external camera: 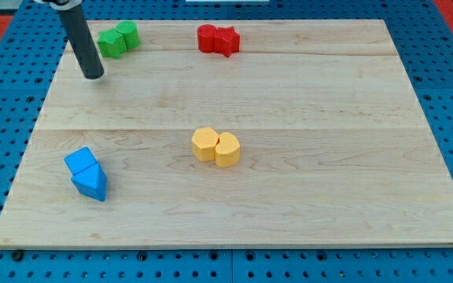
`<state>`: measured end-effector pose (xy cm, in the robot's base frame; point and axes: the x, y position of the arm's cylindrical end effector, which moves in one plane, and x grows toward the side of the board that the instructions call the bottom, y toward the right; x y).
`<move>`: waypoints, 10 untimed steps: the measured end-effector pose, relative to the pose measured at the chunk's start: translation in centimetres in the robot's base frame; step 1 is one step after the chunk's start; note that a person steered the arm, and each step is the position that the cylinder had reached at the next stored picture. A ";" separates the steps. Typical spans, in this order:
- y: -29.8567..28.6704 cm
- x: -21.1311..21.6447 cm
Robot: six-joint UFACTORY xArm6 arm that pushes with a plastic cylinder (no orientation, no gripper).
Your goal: Point at the bottom center
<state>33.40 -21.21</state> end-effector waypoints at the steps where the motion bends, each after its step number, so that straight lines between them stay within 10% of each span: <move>1: 0.8 0.5; 5: 2.7 3.6; 10: 15.4 21.2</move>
<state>54.63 -5.83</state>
